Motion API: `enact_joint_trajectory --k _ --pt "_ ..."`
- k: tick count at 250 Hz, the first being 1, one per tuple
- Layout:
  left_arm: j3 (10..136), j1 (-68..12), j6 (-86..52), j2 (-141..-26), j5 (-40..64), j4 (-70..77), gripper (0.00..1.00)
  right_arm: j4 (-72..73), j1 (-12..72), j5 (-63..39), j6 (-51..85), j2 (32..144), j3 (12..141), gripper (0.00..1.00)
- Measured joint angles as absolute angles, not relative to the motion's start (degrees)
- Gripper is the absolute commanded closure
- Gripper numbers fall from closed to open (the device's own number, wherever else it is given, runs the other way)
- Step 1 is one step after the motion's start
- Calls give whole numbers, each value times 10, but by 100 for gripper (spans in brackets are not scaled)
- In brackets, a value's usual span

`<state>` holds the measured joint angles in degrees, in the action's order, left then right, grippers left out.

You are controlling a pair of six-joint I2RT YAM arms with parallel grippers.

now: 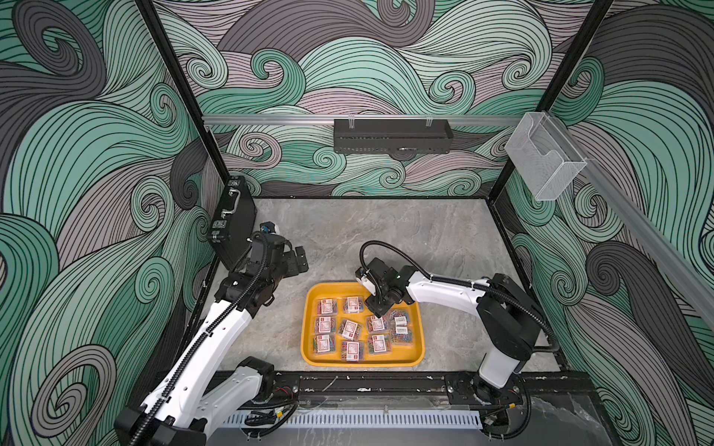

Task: Take the paper clips out of the storage box
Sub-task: Pick up the boxed paper clips from the storage box.

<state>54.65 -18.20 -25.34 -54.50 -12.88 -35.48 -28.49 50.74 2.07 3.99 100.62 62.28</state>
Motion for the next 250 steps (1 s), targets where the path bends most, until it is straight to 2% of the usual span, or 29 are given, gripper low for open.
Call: enact_joint_trajectory --k 26,56,90,155,183,250 --pt "547 -182 -253 -545 -129 -356 1 -282 509 18 74 999 616 44" --pt "547 -182 -254 -545 -129 -357 1 -277 510 17 103 994 606 35" --pt "547 -182 -254 -545 -129 -359 1 -277 513 27 116 995 600 34" --pt "547 -182 -255 -543 -128 -361 1 -275 519 39 125 1014 600 40" --pt "547 -182 -255 -541 -128 -362 6 -276 519 42 125 1014 600 40" --pt "561 -183 -255 -543 -113 -367 6 -292 519 56 125 977 600 40"
